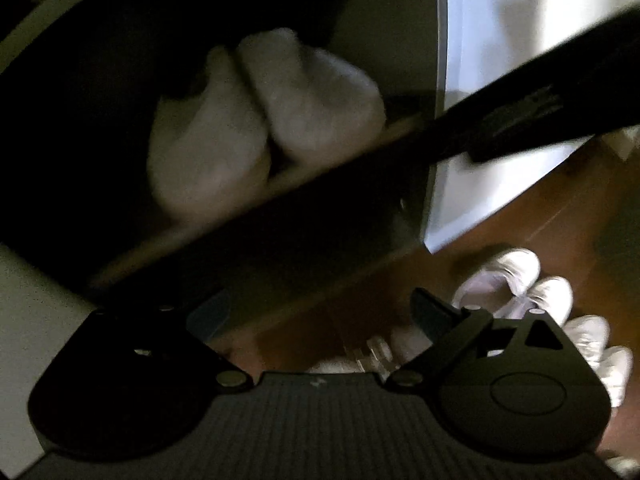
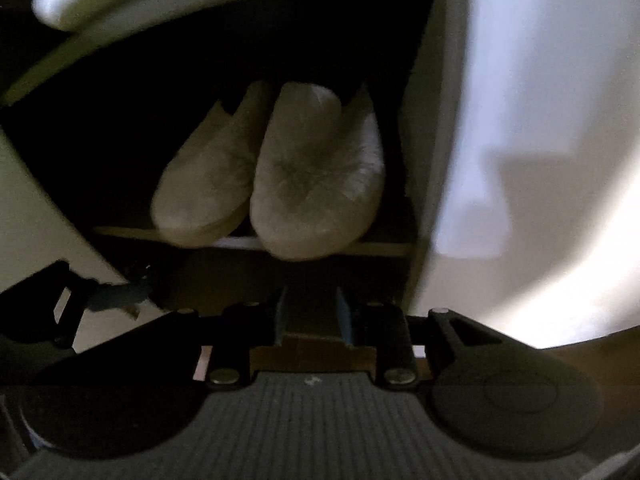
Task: Organize scattered shoes
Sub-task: 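Lower the beige slippers onto the shelf below the red-grey pair and open, then pull both tools back from the cabinet toward the floor shoes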
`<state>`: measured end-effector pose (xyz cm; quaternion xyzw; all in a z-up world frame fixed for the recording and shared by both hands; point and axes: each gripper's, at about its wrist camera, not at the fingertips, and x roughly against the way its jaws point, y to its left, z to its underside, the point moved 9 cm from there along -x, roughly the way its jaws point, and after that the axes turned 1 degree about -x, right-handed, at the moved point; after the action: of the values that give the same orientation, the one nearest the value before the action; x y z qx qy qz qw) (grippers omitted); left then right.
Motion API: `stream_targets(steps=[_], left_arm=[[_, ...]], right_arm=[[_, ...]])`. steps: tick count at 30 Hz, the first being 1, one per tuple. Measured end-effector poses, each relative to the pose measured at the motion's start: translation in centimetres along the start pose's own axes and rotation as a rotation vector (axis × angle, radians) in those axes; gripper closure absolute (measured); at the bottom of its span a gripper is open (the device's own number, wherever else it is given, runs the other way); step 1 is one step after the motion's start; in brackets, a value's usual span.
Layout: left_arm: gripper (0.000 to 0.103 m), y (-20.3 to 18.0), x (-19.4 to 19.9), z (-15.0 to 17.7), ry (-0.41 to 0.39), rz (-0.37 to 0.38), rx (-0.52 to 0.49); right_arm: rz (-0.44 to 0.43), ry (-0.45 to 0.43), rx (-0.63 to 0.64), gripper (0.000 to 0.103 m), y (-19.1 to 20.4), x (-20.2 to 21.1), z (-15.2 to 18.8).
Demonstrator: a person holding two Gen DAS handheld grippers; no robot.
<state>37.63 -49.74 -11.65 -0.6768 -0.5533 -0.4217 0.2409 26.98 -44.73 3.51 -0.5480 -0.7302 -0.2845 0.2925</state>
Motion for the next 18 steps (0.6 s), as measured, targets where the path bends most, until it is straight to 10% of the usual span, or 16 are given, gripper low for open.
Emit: stream_targets(steps=[9, 18], left_arm=[[0.005, 1.1, 19.5, 0.4, 0.064, -0.124, 0.376], [0.005, 2.3, 32.8, -2.5, 0.002, -0.189, 0.465]], right_arm=[[0.000, -0.083, -0.058, 0.063, -2.8, 8.4, -4.1], [0.086, -0.184, -0.009, 0.047, -1.1, 17.4, -4.9]])
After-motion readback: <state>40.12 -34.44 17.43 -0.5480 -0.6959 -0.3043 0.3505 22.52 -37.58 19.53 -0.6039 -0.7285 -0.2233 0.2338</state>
